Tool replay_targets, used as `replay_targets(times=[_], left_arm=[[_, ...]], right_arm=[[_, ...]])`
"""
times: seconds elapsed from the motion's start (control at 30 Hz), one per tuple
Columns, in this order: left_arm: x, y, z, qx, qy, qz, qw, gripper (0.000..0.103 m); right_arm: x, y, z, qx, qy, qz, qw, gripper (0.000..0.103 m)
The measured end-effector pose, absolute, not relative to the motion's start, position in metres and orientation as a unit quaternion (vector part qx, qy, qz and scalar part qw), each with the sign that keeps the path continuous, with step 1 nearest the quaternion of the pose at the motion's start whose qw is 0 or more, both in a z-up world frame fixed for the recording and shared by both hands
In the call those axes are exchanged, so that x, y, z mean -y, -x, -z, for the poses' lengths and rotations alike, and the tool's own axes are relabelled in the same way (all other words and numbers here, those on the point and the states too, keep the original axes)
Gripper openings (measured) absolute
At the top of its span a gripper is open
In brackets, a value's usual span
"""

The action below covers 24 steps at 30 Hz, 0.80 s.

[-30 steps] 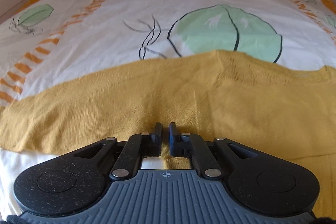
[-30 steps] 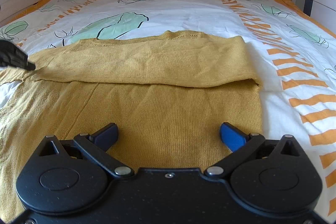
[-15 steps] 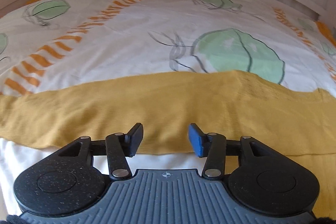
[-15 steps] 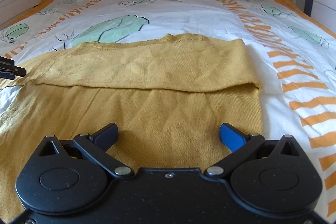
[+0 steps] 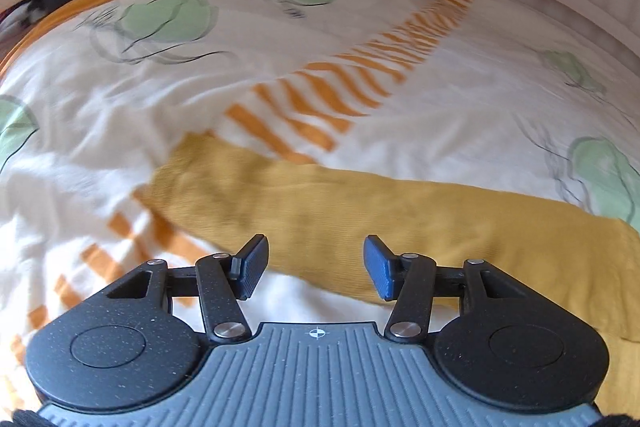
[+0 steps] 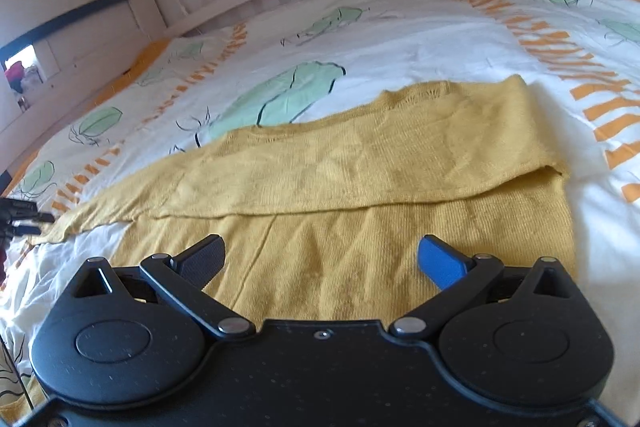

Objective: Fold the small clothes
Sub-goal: 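Open the left tool and release the folded side, then grasp the other sleeve cuff with the left tool and lift it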

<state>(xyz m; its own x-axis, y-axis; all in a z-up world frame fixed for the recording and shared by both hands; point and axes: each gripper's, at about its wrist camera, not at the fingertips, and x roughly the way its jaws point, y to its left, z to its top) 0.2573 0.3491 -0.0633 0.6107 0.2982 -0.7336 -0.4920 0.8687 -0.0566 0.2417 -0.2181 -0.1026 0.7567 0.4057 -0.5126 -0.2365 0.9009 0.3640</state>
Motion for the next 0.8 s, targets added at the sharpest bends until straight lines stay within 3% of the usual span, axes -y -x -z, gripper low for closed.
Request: replay_targets(times=[0.4, 0.6, 0.63, 0.7, 0.73, 0.8], left_arm=[[-0.414, -0.265, 0.091, -0.348, 0.224, -0.273, 0.868, 0.059], [-0.422, -0.28, 0.091, -0.338, 0.229, -0.287, 0.866, 0.058], [-0.421, -0.281, 0.091, -0.336, 0.224, -0.29, 0.868, 0.054], [-0.417, -0.281, 0.088, -0.329, 0.209, -0.303, 0.869, 0.012], [-0.415, -0.281, 0.086, -0.328, 0.204, -0.308, 0.87, 0.007], [-0.409, -0.278, 0.079, -0.315, 0.204, -0.295, 0.879, 0.006]], right_arm=[[0.199, -0.235, 0.102, -0.275, -0.132, -0.194, 0.932, 0.103], [0.201, -0.238, 0.106, -0.289, -0.15, -0.184, 0.927, 0.103], [0.201, -0.238, 0.106, -0.29, -0.152, -0.182, 0.927, 0.102], [0.201, -0.238, 0.106, -0.291, -0.152, -0.18, 0.927, 0.103], [0.2, -0.238, 0.106, -0.291, -0.151, -0.178, 0.928, 0.103], [0.2, -0.237, 0.106, -0.291, -0.148, -0.175, 0.929, 0.103]])
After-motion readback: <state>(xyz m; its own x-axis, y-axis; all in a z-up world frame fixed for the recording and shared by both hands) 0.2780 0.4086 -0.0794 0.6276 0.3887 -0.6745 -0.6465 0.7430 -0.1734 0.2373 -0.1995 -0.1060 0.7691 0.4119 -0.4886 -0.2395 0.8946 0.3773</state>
